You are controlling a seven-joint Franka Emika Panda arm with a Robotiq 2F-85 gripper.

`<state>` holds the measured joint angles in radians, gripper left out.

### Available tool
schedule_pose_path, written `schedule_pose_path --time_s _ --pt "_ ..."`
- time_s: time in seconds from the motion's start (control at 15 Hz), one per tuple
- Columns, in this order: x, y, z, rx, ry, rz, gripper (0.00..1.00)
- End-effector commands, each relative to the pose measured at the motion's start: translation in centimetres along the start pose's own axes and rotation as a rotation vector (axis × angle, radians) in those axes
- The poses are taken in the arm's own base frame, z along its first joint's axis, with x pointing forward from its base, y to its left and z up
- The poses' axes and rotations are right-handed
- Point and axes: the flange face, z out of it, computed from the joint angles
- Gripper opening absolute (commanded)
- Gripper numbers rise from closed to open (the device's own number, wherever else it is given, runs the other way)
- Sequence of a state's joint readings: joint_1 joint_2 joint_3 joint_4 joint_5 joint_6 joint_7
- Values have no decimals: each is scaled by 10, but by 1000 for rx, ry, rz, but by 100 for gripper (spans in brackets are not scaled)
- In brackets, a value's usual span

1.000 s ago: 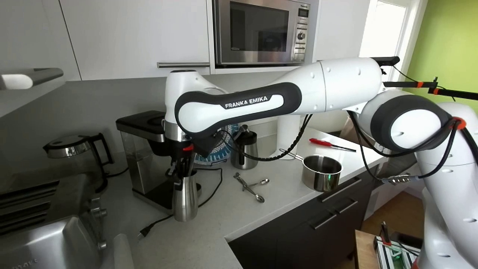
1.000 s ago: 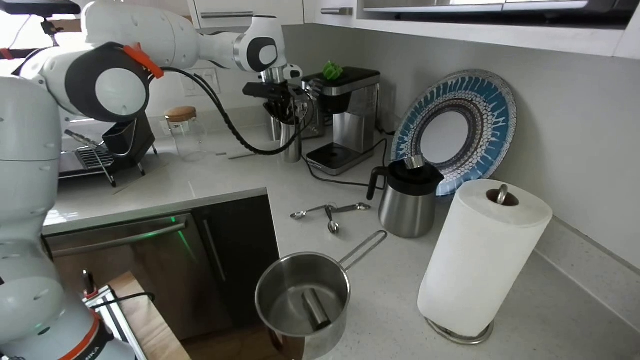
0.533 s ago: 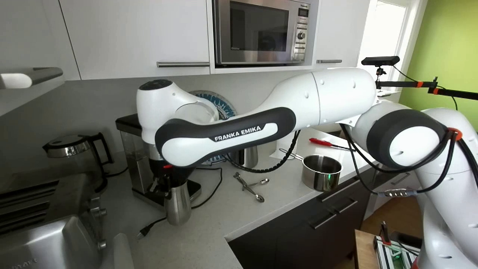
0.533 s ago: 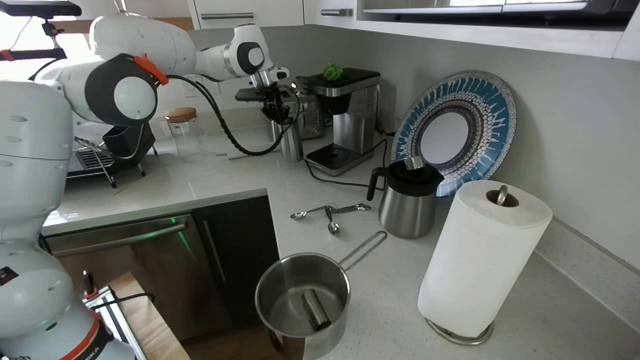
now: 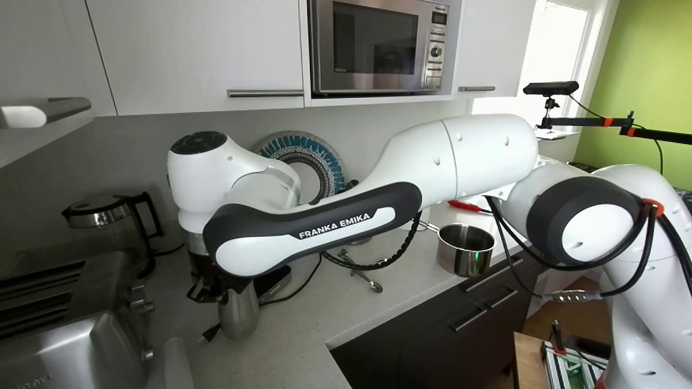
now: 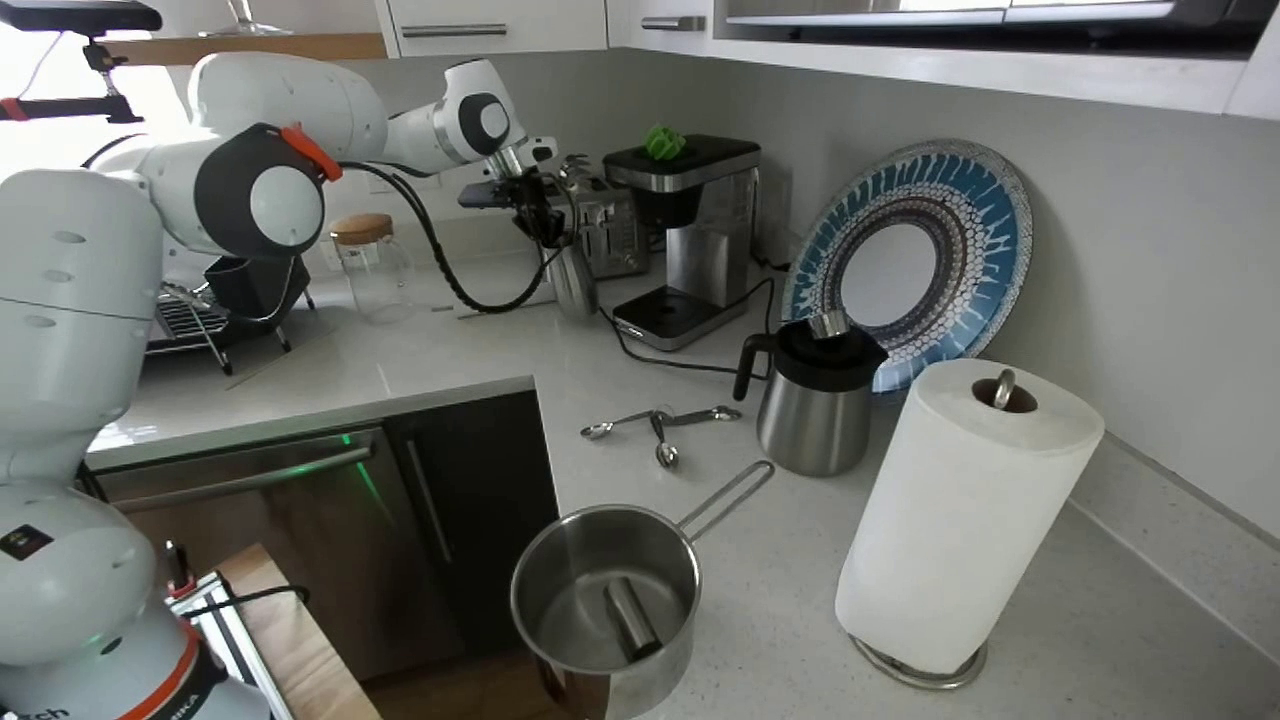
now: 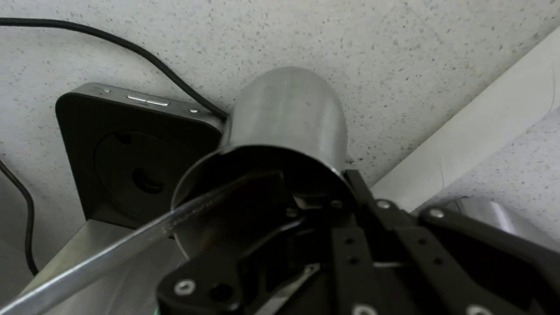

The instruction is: Pick up the silver cup from the silver pot and put it on the left side of the kitchen counter

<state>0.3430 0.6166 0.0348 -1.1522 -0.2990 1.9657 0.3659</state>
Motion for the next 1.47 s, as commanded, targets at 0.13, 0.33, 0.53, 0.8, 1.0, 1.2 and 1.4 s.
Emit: schedule_pose_path --time_s 0.13,0.33,0.53,0.8,1.0,1.2,1.4 --pt "4 -6 0 26 -7 -128 1" --pt "7 -13 -4 44 15 -219 1" --pt "9 -19 -12 70 53 -283 1" --pt "8 -25 -13 129 98 -308 1" --pt "8 -30 -10 171 109 -308 1" --pt "6 -32 -6 193 95 -303 1" --pt "1 -33 -5 196 60 -306 1"
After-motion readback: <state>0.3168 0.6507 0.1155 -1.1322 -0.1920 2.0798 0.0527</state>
